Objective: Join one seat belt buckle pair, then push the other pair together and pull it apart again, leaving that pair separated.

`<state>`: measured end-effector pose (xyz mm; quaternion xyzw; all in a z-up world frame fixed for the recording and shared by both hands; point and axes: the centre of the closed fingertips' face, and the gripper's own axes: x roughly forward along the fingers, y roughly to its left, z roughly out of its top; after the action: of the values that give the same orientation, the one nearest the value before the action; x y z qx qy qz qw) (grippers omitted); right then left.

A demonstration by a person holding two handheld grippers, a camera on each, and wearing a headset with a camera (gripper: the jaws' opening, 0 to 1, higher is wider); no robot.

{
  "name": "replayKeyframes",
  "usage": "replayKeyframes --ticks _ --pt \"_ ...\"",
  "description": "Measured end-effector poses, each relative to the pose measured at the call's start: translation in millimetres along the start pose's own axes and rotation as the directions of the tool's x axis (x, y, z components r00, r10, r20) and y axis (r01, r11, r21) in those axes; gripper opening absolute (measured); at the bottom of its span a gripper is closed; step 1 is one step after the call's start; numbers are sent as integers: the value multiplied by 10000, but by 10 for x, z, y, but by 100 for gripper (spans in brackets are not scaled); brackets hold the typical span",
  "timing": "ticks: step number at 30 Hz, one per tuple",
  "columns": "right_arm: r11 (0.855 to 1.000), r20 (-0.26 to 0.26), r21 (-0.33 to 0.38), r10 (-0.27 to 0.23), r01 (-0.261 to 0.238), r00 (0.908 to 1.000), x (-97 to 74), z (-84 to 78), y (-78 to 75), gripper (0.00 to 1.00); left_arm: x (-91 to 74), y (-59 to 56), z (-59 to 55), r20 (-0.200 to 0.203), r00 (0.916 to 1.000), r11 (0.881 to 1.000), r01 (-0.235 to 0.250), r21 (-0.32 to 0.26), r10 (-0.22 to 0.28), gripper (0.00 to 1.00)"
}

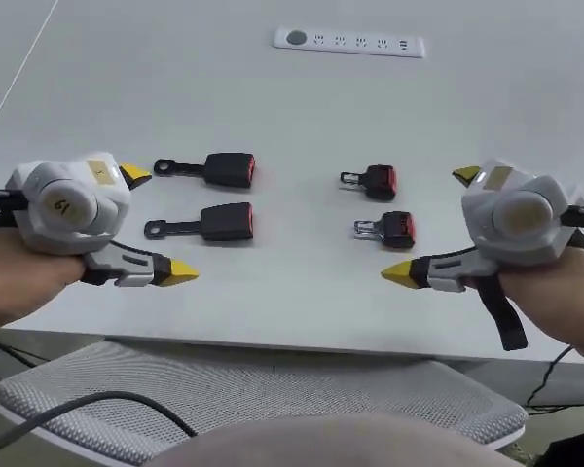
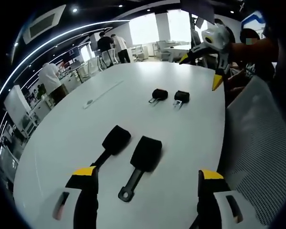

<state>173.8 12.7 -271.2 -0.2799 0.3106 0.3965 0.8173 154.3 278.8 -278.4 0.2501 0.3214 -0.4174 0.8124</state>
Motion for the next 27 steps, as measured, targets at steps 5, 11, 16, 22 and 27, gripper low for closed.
replayKeyframes --ticks 5,11,16,22,27 --pt "9988 -83 -359 321 -323 9995 59 -1 -24 95 101 49 -26 -314 9995 9995 -27 323 37 84" --pt "9910 -374 -938 920 -951 9951 162 -18 -28 89 223 46 -77 -899 9953 9952 438 874 -359 85" --pt "9814 -715 -1306 1326 -1411 9886 240 -52 -59 79 329 50 -88 -1228 9902 9886 824 1259 -669 83" --pt "9663 -861 -1487 1990 -2101 9762 316 -100 -77 67 463 83 -84 -1583 9809 9783 1375 1547 -1128 73" --pt "9461 -1155 -1486 2723 -2877 9552 358 -198 -49 53 573 81 -81 -1783 9718 9690 1840 1647 -1542 66"
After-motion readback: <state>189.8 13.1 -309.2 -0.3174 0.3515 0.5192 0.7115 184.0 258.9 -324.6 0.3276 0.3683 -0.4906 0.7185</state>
